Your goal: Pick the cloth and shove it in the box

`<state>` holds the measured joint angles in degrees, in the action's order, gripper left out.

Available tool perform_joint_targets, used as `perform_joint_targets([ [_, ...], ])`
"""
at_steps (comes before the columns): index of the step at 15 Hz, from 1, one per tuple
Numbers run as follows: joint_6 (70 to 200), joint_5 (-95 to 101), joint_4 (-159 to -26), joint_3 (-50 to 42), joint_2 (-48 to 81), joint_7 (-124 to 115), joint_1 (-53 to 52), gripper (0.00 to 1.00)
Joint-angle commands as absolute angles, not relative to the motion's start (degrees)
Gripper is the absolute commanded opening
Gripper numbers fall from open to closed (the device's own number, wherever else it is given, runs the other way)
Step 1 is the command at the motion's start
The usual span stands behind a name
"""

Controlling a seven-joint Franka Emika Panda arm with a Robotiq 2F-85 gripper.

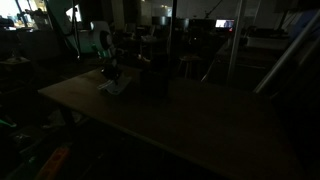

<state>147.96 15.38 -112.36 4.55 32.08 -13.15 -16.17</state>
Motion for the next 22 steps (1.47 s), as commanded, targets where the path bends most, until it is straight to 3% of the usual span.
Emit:
perform_joint_targets([
  [1,148.8,14.5,-117.8,4.3,26.9,-12.2,-16.7,0.08],
  [3,148.8,14.6,-119.5,4.3,25.2,-12.4,-16.7,0.13],
  [14,143.5,18.1,-129.7,4.1,8.0,-15.5,-17.0,0.12],
  [22,132.6,21.9,-131.0,4.3,-5.4,-14.2,-9.8,0.12],
])
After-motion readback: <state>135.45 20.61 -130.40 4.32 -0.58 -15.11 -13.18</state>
